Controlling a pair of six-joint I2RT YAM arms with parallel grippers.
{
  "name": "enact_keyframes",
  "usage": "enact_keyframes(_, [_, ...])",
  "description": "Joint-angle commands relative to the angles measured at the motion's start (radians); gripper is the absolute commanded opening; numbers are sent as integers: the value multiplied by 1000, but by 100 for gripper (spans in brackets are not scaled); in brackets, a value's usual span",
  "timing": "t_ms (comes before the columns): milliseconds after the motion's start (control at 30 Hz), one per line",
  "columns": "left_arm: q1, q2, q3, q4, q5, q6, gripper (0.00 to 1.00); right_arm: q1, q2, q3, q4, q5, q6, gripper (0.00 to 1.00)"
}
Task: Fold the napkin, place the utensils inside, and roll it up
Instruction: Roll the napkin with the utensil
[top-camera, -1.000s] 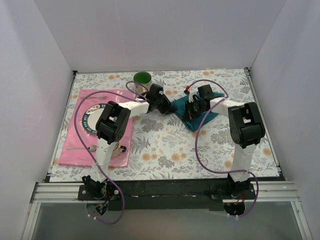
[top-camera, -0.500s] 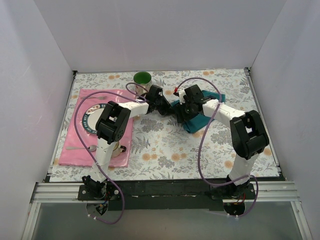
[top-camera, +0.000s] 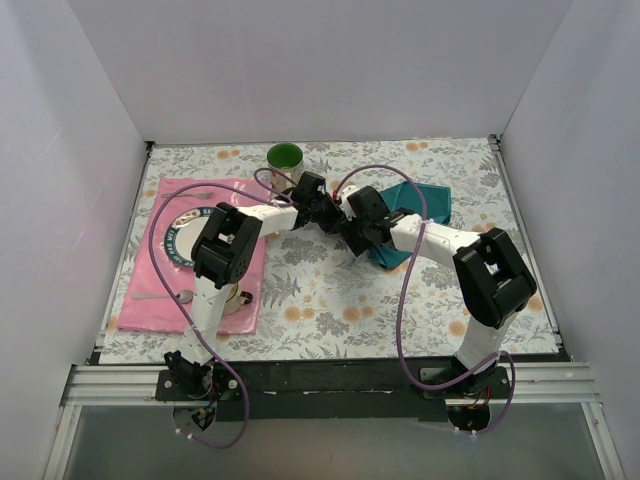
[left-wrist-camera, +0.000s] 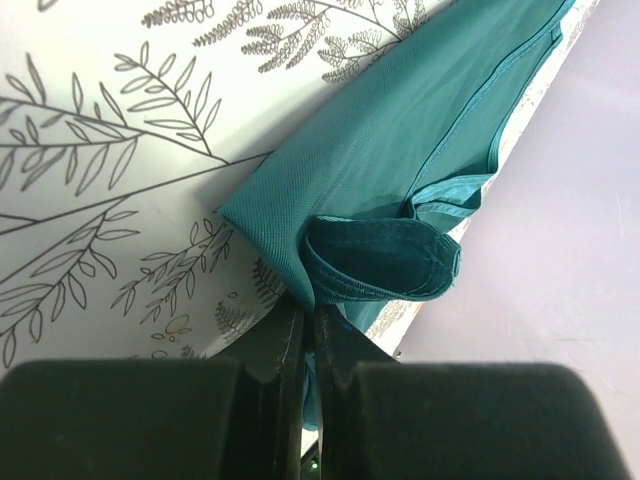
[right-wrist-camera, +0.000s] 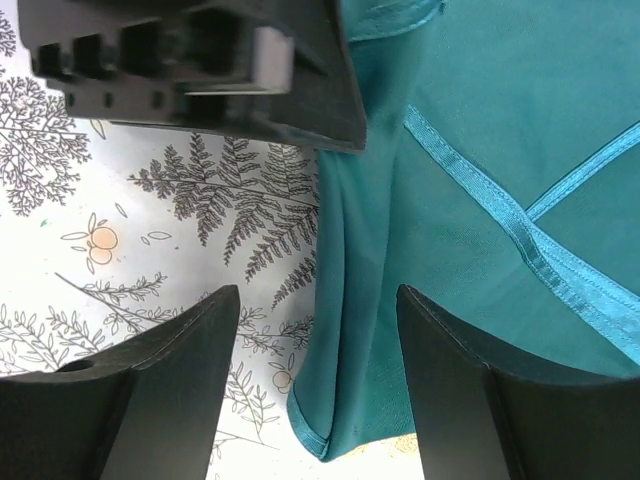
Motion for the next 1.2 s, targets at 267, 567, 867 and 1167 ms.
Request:
enact_keyframes(267, [12,-91,-26,17,44,-37,0,63,65,-27,122,248,-60,70])
enact_keyframes(567, [14,-88,-28,21,44,-39,0,70,156,-12,99,379,-69,65])
enact_keyframes(867, [20,-83,-29,30,52,-50,0,87,214,-32,119,449,-94,57])
enact_keyframes(1167, [29,-94,-46,28,50,-37,0,81,219,-52,130,334,-77,22])
